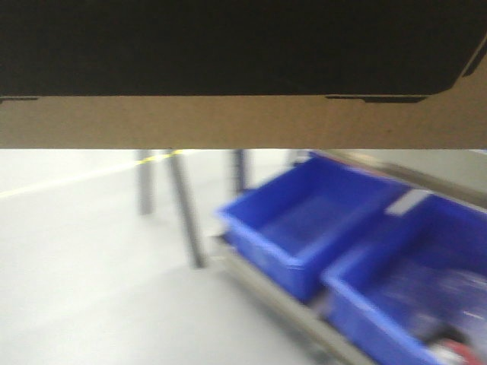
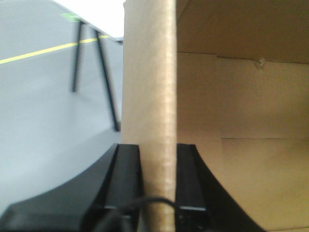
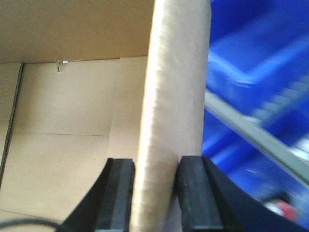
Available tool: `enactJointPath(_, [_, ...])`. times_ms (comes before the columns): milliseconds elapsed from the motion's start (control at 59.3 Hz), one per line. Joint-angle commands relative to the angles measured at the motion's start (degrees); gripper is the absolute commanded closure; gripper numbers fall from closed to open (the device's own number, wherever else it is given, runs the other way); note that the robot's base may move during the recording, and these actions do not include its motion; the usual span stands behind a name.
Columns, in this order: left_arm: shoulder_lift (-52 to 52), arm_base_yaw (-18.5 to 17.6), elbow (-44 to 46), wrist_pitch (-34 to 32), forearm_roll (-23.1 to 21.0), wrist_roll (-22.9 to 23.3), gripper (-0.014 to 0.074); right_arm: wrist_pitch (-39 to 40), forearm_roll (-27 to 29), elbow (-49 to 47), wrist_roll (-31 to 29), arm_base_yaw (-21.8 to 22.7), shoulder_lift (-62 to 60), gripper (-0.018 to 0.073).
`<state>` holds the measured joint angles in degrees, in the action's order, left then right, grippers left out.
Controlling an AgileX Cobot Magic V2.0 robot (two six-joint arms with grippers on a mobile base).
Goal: Grab box from left shelf to table start
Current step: 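Hold the box with both grippers while the base turns away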
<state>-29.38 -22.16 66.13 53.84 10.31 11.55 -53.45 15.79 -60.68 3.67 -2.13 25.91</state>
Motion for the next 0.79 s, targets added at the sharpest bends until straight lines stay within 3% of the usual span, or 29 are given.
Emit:
enactJointPath(0, [0.93,0.09,2.63,-11.83,3.56,0.57,0.0682,7.56,-8.51,-1.24,-0.38,0.38,1.22,0.0503])
enactJointPath(775, [0.93,0.09,2.63,-11.83,3.56,0.57,0.0682,7.56,-8.51,-1.24,-0.38,0.38,1.22,0.0503])
